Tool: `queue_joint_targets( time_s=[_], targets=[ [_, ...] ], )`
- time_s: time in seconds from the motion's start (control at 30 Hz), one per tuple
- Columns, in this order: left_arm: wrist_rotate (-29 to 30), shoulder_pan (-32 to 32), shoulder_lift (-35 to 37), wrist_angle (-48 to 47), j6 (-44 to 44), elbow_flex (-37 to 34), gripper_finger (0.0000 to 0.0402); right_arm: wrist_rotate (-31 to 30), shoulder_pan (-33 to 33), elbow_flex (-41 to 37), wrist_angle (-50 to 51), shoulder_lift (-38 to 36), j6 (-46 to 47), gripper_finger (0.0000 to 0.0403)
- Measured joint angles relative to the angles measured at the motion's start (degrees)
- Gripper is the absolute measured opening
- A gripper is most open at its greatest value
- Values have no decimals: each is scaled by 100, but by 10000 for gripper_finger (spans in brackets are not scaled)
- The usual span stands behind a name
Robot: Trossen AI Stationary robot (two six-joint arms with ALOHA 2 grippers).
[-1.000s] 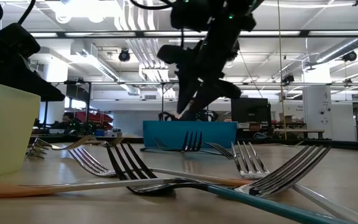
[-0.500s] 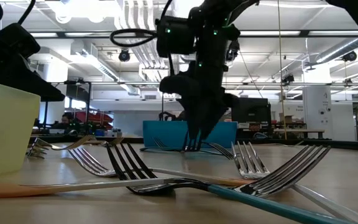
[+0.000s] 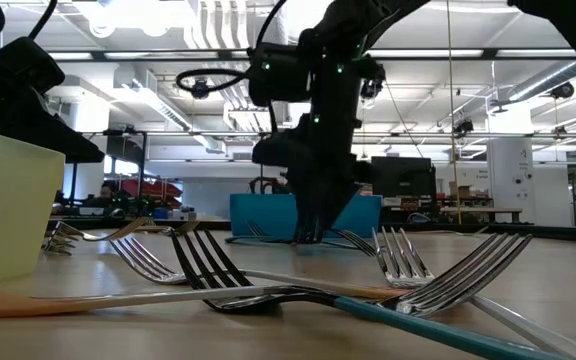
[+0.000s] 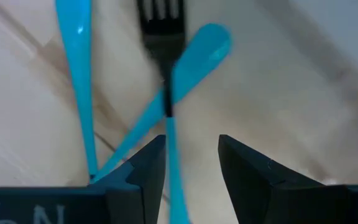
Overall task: Sort silverware by color (type)
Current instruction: Put the blue fork into the pink bin
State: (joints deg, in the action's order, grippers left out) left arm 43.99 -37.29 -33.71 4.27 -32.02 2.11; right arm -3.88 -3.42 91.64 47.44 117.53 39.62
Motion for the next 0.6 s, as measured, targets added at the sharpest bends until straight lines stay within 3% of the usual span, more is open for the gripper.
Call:
queue_joint_targets(
  time_s=[0.37,0.6],
  targets=[
    [0,0,-7,0,-1,0,77,199,2,25,-104,562,22,123],
    [0,1,-7,0,-1,0,77,119,-23,13,-91,558,21,35]
  ],
)
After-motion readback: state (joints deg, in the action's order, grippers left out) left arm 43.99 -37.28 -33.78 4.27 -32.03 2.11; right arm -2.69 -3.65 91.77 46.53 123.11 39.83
